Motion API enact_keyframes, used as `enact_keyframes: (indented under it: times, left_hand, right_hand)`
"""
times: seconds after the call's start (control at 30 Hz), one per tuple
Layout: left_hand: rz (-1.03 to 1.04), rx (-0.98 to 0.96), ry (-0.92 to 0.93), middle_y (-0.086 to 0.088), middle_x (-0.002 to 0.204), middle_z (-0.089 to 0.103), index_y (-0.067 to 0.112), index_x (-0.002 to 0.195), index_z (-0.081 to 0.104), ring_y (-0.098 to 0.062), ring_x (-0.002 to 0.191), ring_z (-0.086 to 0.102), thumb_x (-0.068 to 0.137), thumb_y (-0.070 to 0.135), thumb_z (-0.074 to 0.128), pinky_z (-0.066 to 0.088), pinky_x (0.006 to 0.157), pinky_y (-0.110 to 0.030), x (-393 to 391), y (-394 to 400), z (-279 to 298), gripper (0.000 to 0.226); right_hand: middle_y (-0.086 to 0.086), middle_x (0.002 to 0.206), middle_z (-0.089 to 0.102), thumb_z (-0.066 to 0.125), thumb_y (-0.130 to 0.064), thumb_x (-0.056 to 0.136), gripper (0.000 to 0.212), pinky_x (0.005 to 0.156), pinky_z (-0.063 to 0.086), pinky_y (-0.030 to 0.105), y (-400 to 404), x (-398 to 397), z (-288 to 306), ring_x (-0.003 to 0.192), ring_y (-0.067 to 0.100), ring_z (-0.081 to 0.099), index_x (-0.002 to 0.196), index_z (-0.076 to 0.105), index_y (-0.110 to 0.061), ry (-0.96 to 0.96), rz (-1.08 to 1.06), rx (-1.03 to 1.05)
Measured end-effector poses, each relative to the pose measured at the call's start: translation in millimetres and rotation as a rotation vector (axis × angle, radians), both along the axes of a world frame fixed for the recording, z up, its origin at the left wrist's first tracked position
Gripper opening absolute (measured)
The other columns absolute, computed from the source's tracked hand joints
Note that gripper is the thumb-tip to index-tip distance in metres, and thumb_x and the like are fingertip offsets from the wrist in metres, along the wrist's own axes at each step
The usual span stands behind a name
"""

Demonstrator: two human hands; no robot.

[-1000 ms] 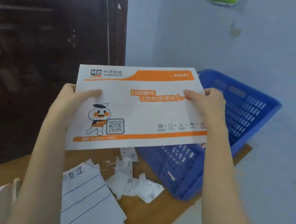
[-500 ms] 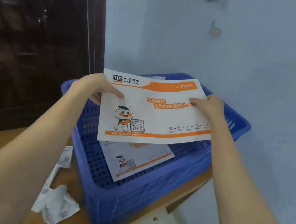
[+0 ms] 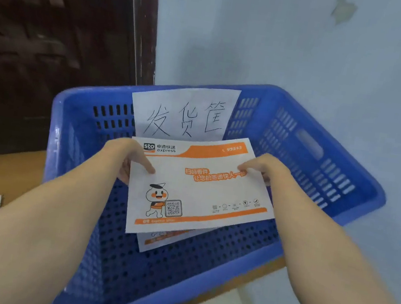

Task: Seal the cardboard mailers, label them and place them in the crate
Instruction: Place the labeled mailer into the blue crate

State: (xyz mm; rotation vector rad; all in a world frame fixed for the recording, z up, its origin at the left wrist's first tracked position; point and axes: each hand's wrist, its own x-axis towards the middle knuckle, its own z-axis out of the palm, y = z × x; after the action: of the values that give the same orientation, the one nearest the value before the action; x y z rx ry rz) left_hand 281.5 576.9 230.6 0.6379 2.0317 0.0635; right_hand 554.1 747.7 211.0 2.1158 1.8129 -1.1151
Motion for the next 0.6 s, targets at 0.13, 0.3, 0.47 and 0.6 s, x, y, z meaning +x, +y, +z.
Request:
enact_keyframes:
  times: [0.13,0.3,0.47,0.6]
  left_hand:
    - [0.098,-0.023,-0.118,-0.02,0.098,0.068,-0.001,0.118,0.053,-0.034,0.092,0.068,0.078,0.017,0.079,0.055,0.088,-0.043,-10,6,-39,0.051]
    - [0.09,-0.007,-0.082,-0.011,0.09,0.066,0.008,0.114,0.051,-0.024,0.071,0.065,0.087,0.031,0.07,0.054,0.063,-0.033,-13,13,-77,0.04]
    - [0.164,0.003,-0.087,-0.009,0.098,0.07,0.011,0.11,0.056,-0.022,0.072,0.068,0.083,0.037,0.072,0.057,0.075,-0.034,-11,12,-116,0.041]
    - [0.231,0.026,-0.013,-0.001,0.069,0.069,0.017,0.088,0.062,-0.019,0.071,0.071,0.068,0.042,0.084,0.056,0.087,-0.034,-9,4,-141,0.039]
  right_hand:
    - [0.012,0.13,0.052,0.081,-0.039,0.067,0.077,0.092,0.05,0.047,6,-23,-20,0.11,0.034,0.058,0.13,0.046,-0.013,-0.061,0.03,-0.046]
    - [0.009,0.122,0.056,0.081,-0.035,0.069,0.068,0.091,0.052,0.047,26,-42,-61,0.107,0.033,0.06,0.122,0.05,-0.006,-0.062,0.046,-0.06]
    - [0.014,0.12,0.06,0.079,-0.033,0.074,0.062,0.087,0.054,0.04,32,-50,-95,0.103,0.031,0.063,0.122,0.055,-0.003,-0.095,0.074,-0.035]
    - [0.013,0.124,0.058,0.08,-0.034,0.074,0.066,0.079,0.05,0.033,37,-48,-118,0.109,0.029,0.059,0.125,0.052,-0.002,-0.101,0.087,-0.023]
